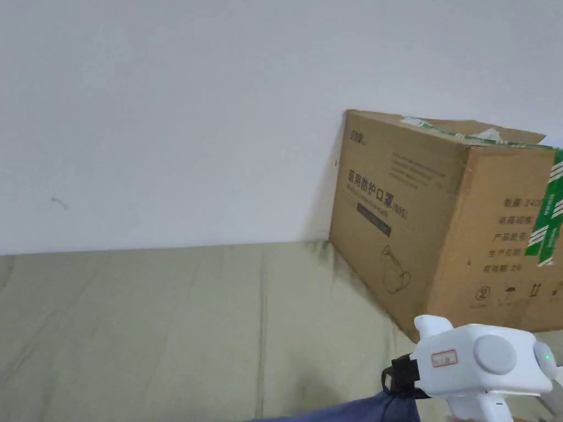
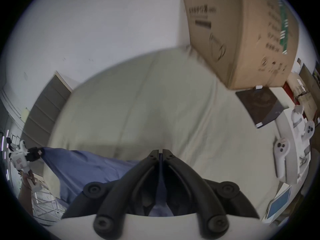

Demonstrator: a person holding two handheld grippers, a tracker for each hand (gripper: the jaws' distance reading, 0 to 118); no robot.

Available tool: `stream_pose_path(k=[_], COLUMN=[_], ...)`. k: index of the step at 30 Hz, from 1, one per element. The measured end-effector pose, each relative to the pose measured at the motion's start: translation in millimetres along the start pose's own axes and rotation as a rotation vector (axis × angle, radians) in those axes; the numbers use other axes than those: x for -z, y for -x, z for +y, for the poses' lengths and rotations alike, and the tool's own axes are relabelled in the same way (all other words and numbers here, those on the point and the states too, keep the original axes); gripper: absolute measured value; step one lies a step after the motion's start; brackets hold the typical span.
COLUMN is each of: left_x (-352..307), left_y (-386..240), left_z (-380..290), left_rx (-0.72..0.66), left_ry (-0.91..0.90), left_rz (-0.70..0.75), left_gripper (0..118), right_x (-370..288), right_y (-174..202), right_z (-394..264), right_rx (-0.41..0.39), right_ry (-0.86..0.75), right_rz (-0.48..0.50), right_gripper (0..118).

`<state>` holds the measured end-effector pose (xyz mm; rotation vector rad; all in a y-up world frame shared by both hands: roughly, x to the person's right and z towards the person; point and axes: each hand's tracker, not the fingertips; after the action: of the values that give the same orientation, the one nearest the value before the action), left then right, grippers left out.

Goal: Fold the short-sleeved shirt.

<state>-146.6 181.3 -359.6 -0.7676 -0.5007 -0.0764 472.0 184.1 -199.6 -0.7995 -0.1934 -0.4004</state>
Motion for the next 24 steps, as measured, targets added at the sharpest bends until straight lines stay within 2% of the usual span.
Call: stream_pose_path(k=[3,8,11,18,24], left_x=[-36,-97,-134,-185,-164], left_y=[-9,-27,-29,-38,-19], left_z=[17,49,75,134,196], left_rx=[0.014,0.061,0.057,0.057,0.006], left_ry=[-0.071,-0.202,-0.285,-0.386,-0.436], left_rz=[-0.012,-0.010,-0.010,0.026,0.046], left_gripper=[5,5,5,5,5], right_x=[-59,-142,-185,-230,-231], right_y=[14,37,69,114,151], right_z=[9,33,46,111,184], right_rx=[-0.055,-0.082,-0.163,-0.166,-0.176], right_ry=[-0.094,-0.200,-0.251,-0.358,-0.414], right_rz=[0.001,0.042,0.026,0.023,-0.007], right_gripper=[1,1,1,1,1])
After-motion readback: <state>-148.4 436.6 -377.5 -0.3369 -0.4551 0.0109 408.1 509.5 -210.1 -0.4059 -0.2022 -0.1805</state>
